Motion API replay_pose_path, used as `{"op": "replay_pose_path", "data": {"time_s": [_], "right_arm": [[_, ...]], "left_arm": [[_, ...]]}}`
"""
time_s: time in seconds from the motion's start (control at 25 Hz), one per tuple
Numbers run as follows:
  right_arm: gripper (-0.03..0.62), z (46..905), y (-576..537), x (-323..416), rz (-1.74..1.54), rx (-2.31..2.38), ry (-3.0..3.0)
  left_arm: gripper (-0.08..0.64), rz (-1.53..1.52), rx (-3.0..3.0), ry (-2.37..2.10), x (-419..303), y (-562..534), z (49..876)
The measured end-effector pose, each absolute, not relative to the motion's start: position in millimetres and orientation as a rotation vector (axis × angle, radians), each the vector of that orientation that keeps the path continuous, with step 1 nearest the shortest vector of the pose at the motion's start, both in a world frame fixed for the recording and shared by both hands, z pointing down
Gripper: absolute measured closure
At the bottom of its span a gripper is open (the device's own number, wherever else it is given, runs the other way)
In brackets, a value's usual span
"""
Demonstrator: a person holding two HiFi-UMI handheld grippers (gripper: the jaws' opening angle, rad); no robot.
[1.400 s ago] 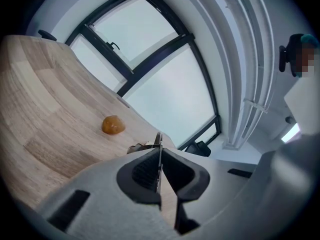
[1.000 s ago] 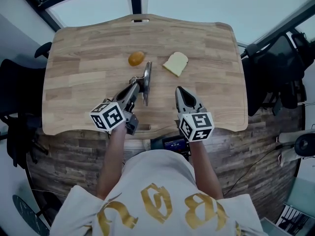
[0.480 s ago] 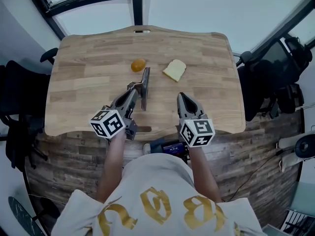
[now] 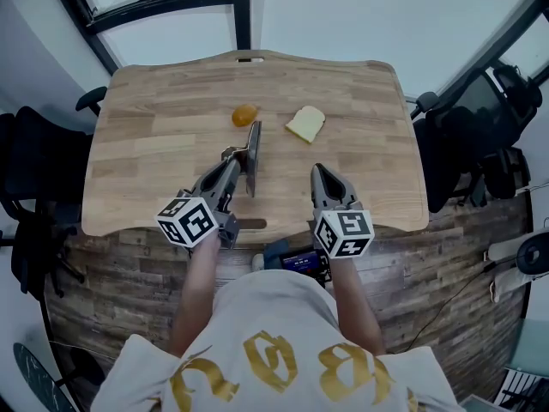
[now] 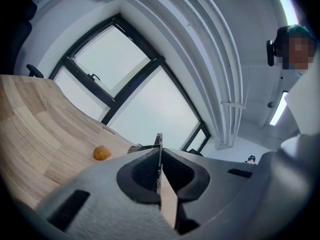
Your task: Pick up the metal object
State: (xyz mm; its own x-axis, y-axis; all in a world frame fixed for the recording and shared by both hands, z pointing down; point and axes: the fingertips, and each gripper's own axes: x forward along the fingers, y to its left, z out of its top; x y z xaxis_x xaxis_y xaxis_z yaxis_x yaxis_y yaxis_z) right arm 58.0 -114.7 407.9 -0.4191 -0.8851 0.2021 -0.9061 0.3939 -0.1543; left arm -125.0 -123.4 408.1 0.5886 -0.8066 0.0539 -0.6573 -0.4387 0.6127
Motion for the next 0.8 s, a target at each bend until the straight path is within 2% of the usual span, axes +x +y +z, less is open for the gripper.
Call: {"op": "replay_pose_path", "data": {"time_s": [0.8], "right_arm": [[0.581,410.7,-91.3,63.1,0.338,1.676,-2.505]], "left_arm": [[0.532,-0.326,2.239,-1.15,-125.4,-103.8,411.3]]}}
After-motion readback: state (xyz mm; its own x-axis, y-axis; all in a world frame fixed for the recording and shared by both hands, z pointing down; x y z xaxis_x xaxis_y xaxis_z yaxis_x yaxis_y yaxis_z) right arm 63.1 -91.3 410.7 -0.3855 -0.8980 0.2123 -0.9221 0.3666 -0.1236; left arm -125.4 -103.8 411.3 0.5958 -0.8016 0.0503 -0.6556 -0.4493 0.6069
